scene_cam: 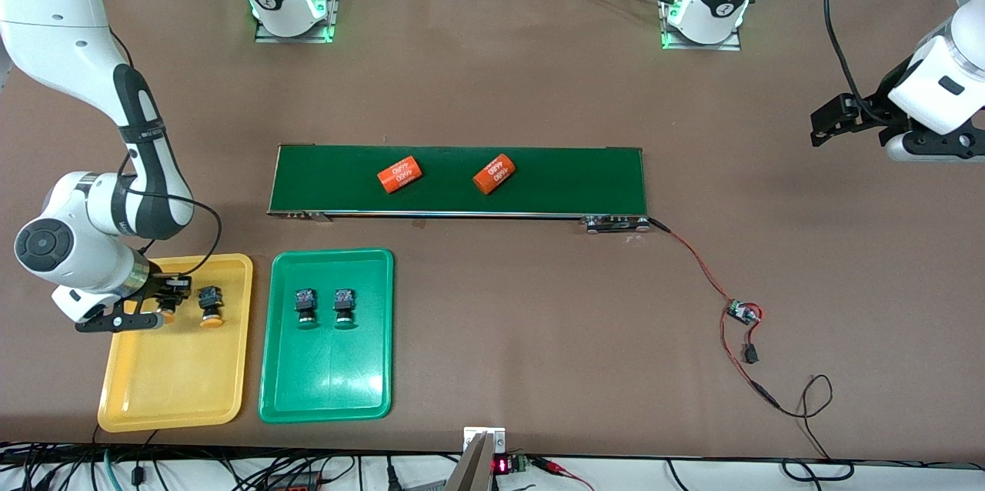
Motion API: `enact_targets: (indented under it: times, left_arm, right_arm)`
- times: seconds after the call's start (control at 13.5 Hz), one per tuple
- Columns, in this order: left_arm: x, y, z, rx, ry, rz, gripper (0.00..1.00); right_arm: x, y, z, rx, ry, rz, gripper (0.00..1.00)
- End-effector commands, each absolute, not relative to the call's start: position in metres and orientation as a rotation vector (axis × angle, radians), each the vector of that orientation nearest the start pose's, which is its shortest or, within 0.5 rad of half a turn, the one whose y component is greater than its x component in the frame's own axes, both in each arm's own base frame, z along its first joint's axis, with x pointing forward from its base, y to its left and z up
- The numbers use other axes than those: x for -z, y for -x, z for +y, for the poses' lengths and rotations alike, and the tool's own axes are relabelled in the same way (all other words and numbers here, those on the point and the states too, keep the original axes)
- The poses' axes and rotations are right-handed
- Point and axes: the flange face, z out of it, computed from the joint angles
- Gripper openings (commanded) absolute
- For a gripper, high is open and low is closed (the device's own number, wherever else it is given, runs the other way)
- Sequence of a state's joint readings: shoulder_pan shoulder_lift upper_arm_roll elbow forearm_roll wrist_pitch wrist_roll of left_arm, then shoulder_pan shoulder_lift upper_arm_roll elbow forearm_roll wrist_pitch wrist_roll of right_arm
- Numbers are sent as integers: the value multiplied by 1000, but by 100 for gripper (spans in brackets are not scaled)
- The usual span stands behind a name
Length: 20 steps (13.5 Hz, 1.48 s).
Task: Sort buttons by color to trays
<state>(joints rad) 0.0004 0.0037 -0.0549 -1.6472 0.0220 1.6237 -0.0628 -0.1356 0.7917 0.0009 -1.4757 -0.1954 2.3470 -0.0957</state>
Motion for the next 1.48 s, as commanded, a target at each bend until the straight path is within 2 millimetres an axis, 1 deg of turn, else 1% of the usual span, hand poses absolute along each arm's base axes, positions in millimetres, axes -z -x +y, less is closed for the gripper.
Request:
enact_targets:
  times: [0.0,0.07,0.15,0.22,0.3,0.37,0.52,0.59,0.74,0.89,0.96,1.03,1.18,1.26,1.33,1.4]
  left_arm:
    - [-596,-551,-25,-47,3124,4,100]
    - [-596,-551,-25,-47,3124,4,100]
    - [-597,-551,-25,-47,3124,4,100]
    - [-597,-551,-26,-44,3124,6,100]
    - [-597,-551,-27,-44,3124,8,100]
    - [-597,-551,-28,-44,3124,13,100]
    - [-596,-551,-31,-47,3123,20,100]
    - [-597,-551,-31,-44,3123,20,100]
    - [-597,-551,-31,-44,3123,20,100]
    - [-597,-551,-32,-47,3123,23,100]
    - [-597,-551,-32,-44,3123,23,100]
    - [-597,-551,-31,-44,3123,20,100]
    - [-597,-551,-30,-44,3124,20,100]
    - [-597,-551,-32,-44,3123,23,100]
    - [-597,-551,-33,-46,3123,9,100]
    - [-597,-550,-35,-46,3123,11,100]
  right_arm:
    - [-206,-727,-113,155,3283,-181,5]
    - [-206,-727,-113,156,3282,-177,39]
    - [-209,-728,-111,164,3272,-153,99]
    - [-218,-729,-103,163,3244,-127,100]
    - [-234,-728,-94,121,3215,-100,100]
    - [-244,-724,-90,45,3187,-75,100]
    - [-276,-729,-76,6,3172,-78,100]
    - [-300,-728,-68,-12,3164,-85,100]
    - [-352,-724,-36,-45,3156,-143,100]
    - [-400,-716,-20,-72,3156,-177,100]
    - [-425,-711,-16,-47,3152,-175,100]
    - [-453,-706,-14,15,3130,-162,100]
    - [-490,-693,-17,33,3124,-148,100]
    - [-505,-682,-19,-10,3123,-135,100]
    - [-511,-671,-26,-92,3115,-92,100]
    - [-525,-662,-32,-95,3115,-54,100]
